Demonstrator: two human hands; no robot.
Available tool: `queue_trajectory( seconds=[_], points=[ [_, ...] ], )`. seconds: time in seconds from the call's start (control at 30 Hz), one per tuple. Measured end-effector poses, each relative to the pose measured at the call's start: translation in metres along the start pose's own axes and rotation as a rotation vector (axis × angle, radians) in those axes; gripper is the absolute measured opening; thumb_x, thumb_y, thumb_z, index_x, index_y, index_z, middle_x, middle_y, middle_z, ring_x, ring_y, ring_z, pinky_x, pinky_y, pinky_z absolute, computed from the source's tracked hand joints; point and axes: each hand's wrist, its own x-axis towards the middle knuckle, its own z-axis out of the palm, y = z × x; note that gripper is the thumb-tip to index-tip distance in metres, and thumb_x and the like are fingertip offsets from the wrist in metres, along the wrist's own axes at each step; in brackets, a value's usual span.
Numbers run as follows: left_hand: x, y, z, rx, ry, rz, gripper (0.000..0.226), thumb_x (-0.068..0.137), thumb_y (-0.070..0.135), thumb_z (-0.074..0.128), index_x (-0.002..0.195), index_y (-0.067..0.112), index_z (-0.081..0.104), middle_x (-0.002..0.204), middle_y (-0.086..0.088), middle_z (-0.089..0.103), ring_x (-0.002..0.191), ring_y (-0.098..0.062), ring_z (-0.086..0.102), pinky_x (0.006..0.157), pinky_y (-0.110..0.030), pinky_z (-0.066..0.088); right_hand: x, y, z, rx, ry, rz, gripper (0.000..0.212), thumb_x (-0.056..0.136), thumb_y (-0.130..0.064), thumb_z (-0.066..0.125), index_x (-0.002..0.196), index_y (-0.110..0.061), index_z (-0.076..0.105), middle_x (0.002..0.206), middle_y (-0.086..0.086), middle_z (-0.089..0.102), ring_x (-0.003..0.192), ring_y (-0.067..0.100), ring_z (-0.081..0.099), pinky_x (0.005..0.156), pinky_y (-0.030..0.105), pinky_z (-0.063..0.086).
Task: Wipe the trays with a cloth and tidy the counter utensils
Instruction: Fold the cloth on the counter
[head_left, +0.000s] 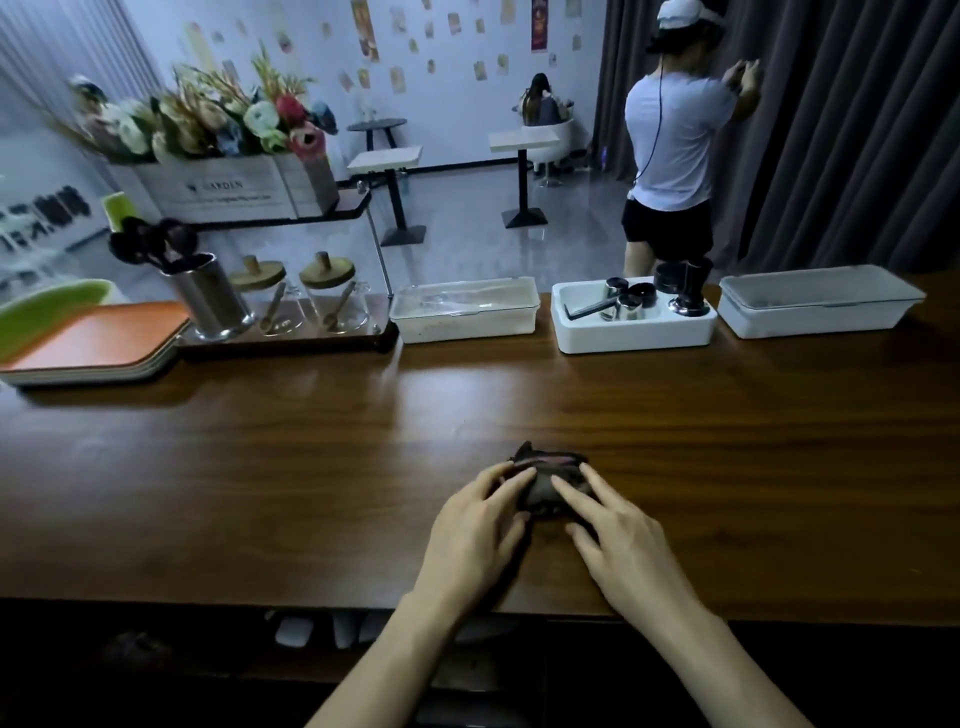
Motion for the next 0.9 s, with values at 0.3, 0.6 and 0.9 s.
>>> queue_trajectory(
  seconds=[0.3,0.6,0.9],
  points=[
    [0.045,-0.079,-0.025,0.065,0.12,-0.162,0.057,0.082,0.014,0.064,0.137,0.029,0.061,0.137,0.011,0.059,0.115,-0.015,0.061,0.093,-0.028,0.052,0.084,-0.058,0.044,-0.089,-0.051,-0.05,0.056,0.104,-0.034,0.042,0.157,-0.034,0.024,0.166,0.004,0.017,0.143,0.027,0.034,0.115,0.033,0.028],
    [0.153,-0.137,-0.01,-0.047,0.12,-0.132,0.057,0.086,0.007,0.063,0.139,0.027,0.062,0.141,0.008,0.06,0.122,-0.014,0.057,0.101,-0.023,0.044,0.2,-0.051,0.055,-0.079,-0.009,0.094,0.053,0.105,-0.037,0.041,0.155,-0.039,0.026,0.166,-0.003,0.017,0.145,0.031,0.031,0.115,0.038,0.029],
    [0.204,-0.159,0.005,0.022,0.131,-0.134,0.054,0.092,0.012,0.061,0.143,0.032,0.058,0.146,0.009,0.056,0.112,-0.024,0.057,0.098,-0.036,0.047,0.253,-0.03,0.072,-0.099,0.042,0.118,0.056,0.105,-0.04,0.04,0.157,-0.036,0.022,0.167,-0.005,0.01,0.148,0.027,0.026,0.12,0.034,0.021]
  ],
)
